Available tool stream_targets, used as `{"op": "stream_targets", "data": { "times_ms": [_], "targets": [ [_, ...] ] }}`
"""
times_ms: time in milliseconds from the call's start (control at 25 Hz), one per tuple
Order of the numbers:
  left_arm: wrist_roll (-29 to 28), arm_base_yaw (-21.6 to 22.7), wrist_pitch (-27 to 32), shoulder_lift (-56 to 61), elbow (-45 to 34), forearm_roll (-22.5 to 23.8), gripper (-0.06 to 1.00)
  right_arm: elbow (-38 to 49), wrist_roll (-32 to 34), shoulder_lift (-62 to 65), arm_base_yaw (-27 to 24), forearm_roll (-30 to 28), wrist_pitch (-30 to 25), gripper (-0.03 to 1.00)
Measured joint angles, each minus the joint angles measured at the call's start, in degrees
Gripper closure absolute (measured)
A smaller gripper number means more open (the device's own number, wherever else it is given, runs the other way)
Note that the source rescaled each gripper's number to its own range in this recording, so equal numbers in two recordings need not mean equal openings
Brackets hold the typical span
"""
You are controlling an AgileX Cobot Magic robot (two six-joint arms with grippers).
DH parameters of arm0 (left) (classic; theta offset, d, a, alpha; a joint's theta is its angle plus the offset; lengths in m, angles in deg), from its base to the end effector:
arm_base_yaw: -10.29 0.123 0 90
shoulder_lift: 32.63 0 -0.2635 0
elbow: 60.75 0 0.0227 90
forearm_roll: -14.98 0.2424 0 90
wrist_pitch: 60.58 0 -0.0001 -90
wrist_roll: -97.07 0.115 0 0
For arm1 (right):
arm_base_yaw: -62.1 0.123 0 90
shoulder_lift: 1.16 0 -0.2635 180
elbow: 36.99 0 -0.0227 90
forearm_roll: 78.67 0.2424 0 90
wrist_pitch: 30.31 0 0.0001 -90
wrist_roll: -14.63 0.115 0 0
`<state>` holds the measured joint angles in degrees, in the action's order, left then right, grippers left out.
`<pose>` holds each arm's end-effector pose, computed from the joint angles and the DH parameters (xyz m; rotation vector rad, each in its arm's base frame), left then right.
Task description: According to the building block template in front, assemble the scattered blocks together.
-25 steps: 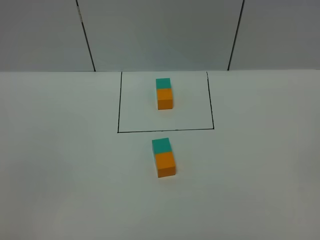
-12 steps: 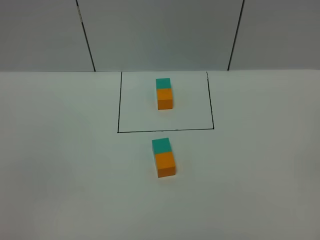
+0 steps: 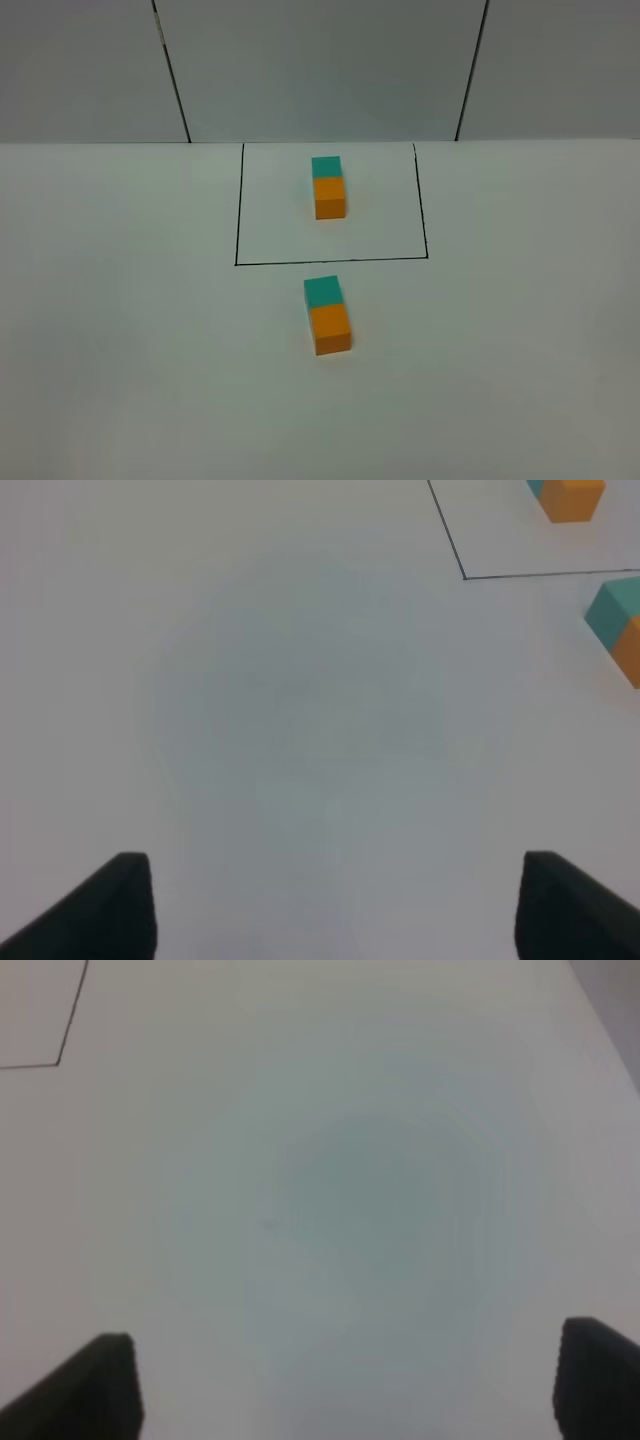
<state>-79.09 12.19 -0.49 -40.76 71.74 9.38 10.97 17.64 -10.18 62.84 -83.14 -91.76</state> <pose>0.0300 -0.0087 0.2662 0.0387 2.0161 -0.0528 0.0317 -0.0075 0.2609 0.0446 2.0644 -0.0534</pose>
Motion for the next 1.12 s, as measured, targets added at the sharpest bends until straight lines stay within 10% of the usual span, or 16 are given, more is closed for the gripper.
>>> {"op": "stream_targets", "data": {
  "times_ms": [1120],
  "targets": [
    [0.0,0.0,0.0,0.0,0.0,0.0,0.29,0.01,-2.34,0.0,0.0,1.04,0.02,0.27]
  ]
}}
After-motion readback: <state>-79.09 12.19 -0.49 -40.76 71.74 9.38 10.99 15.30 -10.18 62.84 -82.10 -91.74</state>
